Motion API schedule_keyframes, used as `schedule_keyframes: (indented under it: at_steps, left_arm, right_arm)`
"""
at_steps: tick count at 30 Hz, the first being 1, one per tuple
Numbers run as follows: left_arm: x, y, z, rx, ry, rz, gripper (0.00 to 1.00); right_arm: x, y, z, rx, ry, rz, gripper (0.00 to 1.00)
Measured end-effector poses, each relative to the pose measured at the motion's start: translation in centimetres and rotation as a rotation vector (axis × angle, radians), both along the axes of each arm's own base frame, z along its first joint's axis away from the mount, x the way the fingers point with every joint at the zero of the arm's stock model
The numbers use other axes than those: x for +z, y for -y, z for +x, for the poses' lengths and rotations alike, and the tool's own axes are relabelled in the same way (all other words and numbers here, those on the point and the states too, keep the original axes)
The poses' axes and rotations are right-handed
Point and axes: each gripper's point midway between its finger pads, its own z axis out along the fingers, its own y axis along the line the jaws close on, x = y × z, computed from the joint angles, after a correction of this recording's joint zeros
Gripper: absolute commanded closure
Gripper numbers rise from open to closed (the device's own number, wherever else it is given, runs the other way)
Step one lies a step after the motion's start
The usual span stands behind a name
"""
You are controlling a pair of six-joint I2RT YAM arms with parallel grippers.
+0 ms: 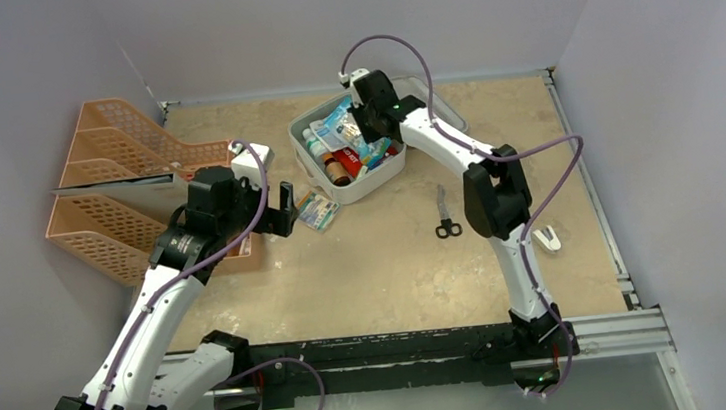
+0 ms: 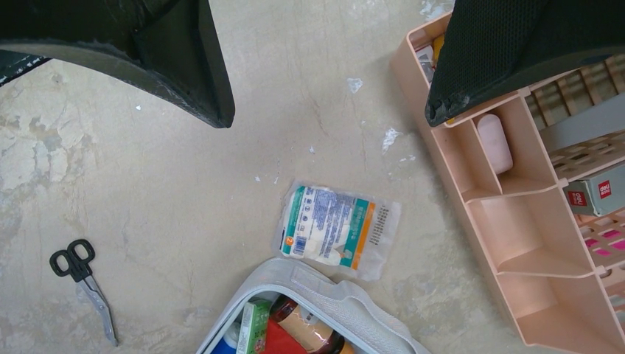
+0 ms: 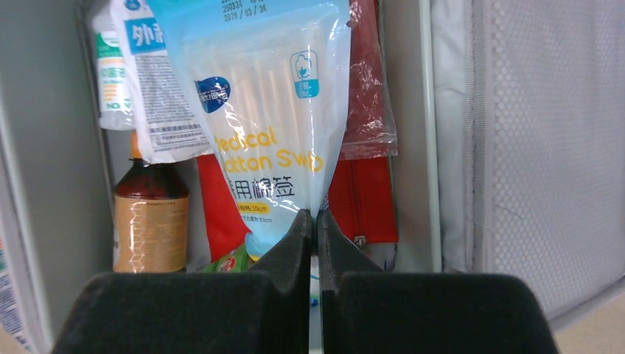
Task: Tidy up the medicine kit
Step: Place the medical item at the medicine box.
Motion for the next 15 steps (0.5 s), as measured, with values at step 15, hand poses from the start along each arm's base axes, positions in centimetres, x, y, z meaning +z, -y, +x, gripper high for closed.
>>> schedule_keyframes:
  at_steps: [15]
  left_arm:
    - [0.0,-0.1,0.0,0.004,0.002,0.002,0.00]
  right_arm:
    - [-2.8,2.3,1.8,-0.042,-0.028,-0.103,1.00]
